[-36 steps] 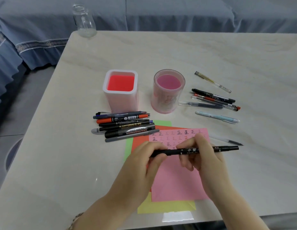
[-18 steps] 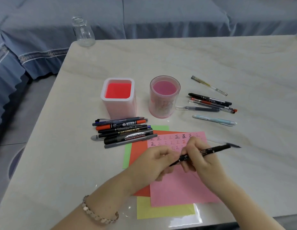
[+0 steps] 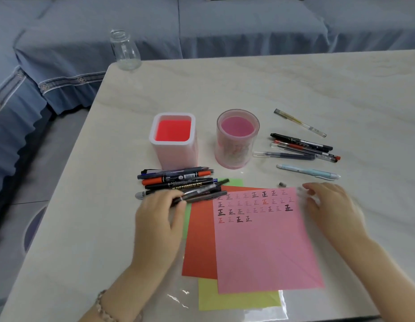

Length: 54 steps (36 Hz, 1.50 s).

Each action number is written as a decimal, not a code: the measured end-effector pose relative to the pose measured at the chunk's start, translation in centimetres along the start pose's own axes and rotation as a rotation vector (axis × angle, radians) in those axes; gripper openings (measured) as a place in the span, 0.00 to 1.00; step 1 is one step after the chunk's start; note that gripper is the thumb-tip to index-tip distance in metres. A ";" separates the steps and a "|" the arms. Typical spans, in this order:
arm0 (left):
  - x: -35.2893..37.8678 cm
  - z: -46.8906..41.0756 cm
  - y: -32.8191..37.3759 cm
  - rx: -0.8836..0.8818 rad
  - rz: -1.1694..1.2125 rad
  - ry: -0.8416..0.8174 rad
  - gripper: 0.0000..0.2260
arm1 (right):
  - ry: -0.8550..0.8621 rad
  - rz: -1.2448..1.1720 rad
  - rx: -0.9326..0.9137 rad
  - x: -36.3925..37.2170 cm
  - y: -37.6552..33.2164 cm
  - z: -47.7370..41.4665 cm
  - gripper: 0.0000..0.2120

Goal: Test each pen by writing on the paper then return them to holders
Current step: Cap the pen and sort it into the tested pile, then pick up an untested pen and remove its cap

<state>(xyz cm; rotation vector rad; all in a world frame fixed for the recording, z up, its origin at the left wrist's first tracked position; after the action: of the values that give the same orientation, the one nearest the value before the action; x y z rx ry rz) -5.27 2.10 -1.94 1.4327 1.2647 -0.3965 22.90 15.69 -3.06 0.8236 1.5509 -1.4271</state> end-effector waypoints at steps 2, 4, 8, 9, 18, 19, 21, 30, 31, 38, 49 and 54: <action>-0.8 -1.5 -1.2 0.001 -0.136 0.059 0.12 | 0.065 0.002 0.004 -0.9 -0.3 0.0 0.14; -1.1 -2.6 -2.4 0.014 -0.265 0.097 0.08 | 0.143 -0.047 -0.011 -1.9 -1.0 0.3 0.13; -0.3 -3.2 -3.8 0.050 -0.371 0.071 0.08 | 0.204 -0.161 -0.130 -2.9 -3.1 1.2 0.13; -0.3 -3.1 -3.8 0.055 -0.374 0.076 0.09 | 0.208 -0.193 -0.164 -3.0 -3.7 1.4 0.12; 3.1 1.7 3.8 0.385 -0.094 -0.098 0.16 | 0.150 -0.768 -0.185 -2.8 -6.8 3.7 0.05; 4.0 2.5 4.6 0.436 -0.089 -0.150 0.17 | 0.143 -0.823 -0.158 -2.6 -6.7 3.8 0.06; 5.5 3.9 5.6 0.495 -0.105 -0.234 0.18 | 0.157 -0.900 -0.100 -2.2 -6.4 3.9 0.11; 8.5 4.1 5.2 0.439 -0.177 -0.363 0.27 | 0.092 -1.212 0.157 0.6 -4.0 4.1 0.13; 8.4 4.1 5.3 0.440 -0.183 -0.358 0.27 | 0.055 -1.226 0.182 1.1 -4.0 4.1 0.15; 8.2 4.1 5.4 0.429 -0.136 -0.350 0.24 | 0.077 -1.049 0.143 2.9 -4.5 3.6 0.18; 8.1 4.5 5.5 0.458 -0.074 -0.333 0.15 | 0.304 -1.216 0.181 2.6 -4.0 3.2 0.27; 8.1 4.6 5.6 0.483 -0.102 -0.362 0.14 | 0.217 -1.204 0.118 2.1 -4.4 3.3 0.22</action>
<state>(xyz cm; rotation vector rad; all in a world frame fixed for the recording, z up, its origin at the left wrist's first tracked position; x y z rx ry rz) 4.24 3.01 -7.10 1.6024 0.9834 -1.0369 18.55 11.70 -3.04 0.0013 2.2967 -2.3057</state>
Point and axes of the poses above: each hand's wrist, its own z-axis away from the middle knuckle, its own x-axis out of the palm, y = z × x, the point moved 6 cm from there along -z, towards the middle knuckle, and after that the axes turned 8 degrees about -z, right-handed, at the moved point
